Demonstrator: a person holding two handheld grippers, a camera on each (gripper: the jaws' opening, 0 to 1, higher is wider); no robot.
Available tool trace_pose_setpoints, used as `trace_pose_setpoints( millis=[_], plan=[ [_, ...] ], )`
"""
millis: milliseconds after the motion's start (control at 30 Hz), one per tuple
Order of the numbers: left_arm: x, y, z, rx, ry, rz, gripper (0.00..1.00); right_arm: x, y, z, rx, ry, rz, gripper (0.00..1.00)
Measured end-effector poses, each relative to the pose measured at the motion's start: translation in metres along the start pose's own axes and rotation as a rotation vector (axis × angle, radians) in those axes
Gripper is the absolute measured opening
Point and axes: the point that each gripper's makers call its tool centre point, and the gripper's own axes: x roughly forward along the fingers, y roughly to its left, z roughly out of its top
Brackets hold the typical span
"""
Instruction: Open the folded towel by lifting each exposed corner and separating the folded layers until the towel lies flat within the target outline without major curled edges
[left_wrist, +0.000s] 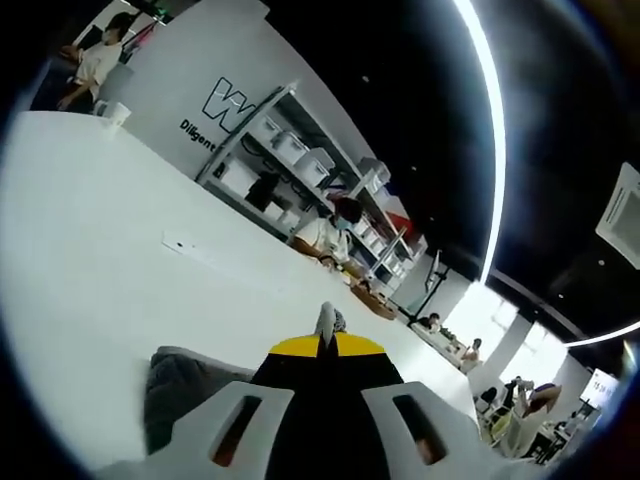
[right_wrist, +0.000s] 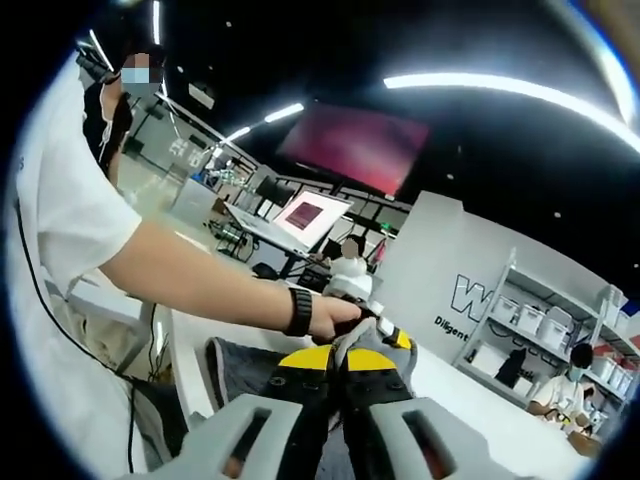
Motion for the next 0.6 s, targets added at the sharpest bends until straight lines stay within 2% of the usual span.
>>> trace_pose_setpoints(
  millis=[167,400,600],
  plan=[
    [-0.001,-0.006,-0.002,-0.019,0.002,-0.020,0.00,-0.008,-0.004,0.002,-0.004,-0.004,-0.011,0.00],
    [0.000,-0.018,0.003,-0.030,-0.013,-0.044,0.00,-0.013,-0.004,0.002,-0.008,-0.002,-0.016,0.00],
    [0.002,-0.018,0.002,-0.050,0.012,-0.046,0.00,-0.018,0.001,-0.002,0.004,-0.007,-0.009,0.00]
  ],
)
